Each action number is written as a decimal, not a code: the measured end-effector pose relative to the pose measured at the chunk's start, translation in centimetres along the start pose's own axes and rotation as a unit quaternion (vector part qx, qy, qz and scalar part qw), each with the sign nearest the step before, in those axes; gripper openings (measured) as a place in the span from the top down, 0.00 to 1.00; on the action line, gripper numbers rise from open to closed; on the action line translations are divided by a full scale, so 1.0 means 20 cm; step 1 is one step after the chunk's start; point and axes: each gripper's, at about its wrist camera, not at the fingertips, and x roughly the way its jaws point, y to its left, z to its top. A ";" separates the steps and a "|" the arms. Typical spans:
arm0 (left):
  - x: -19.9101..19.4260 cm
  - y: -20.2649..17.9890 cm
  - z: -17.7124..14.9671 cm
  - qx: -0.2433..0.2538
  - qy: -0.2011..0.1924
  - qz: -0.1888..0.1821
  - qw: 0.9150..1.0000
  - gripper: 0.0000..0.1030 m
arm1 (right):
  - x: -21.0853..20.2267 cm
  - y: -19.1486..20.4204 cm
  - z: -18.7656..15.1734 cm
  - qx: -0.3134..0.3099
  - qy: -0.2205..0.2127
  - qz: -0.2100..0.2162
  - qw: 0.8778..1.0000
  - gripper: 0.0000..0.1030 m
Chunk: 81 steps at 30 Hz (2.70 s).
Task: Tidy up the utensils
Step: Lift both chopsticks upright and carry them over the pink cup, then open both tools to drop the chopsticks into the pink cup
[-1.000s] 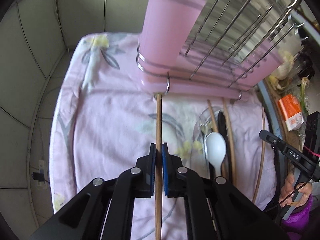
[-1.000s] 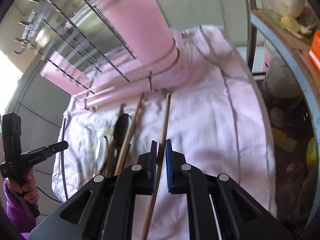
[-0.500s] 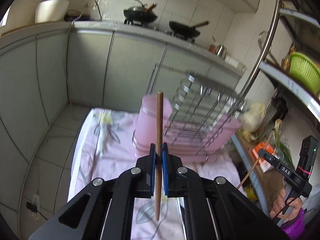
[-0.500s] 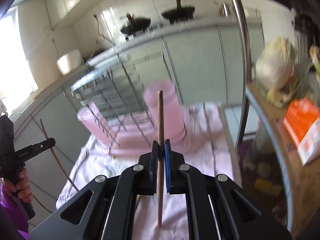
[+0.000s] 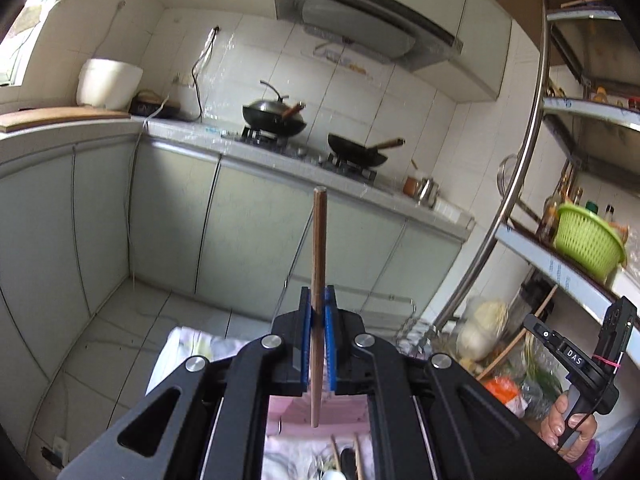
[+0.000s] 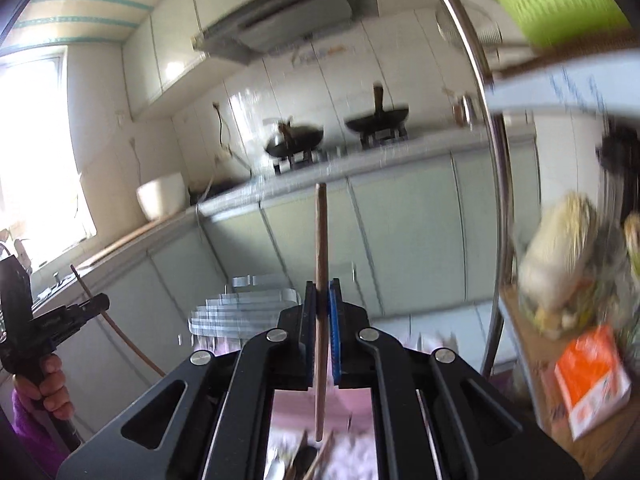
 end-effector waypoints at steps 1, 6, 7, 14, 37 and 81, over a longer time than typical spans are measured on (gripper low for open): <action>0.01 0.00 0.03 0.000 -0.009 0.002 1.000 0.95 | 0.00 0.00 0.02 -0.002 -0.007 -0.001 1.000 0.94; 0.07 -0.01 0.15 0.009 -0.035 0.024 0.999 0.95 | 0.04 0.02 0.16 -0.017 -0.049 -0.021 0.998 0.94; 0.09 -0.02 0.17 0.013 -0.037 0.031 0.999 0.95 | 0.05 0.02 0.17 -0.019 -0.053 -0.024 0.998 0.94; 0.33 0.01 0.12 0.026 0.003 0.053 0.998 0.95 | 0.26 -0.03 0.15 -0.022 -0.034 -0.051 0.998 0.94; 0.89 0.20 -0.19 -0.016 0.158 0.072 0.985 0.95 | 0.68 -0.17 -0.13 0.019 0.137 -0.036 0.990 0.94; 0.17 0.05 -0.42 0.027 0.131 0.026 0.991 0.77 | 0.12 -0.01 -0.39 0.002 0.121 -0.019 0.992 0.43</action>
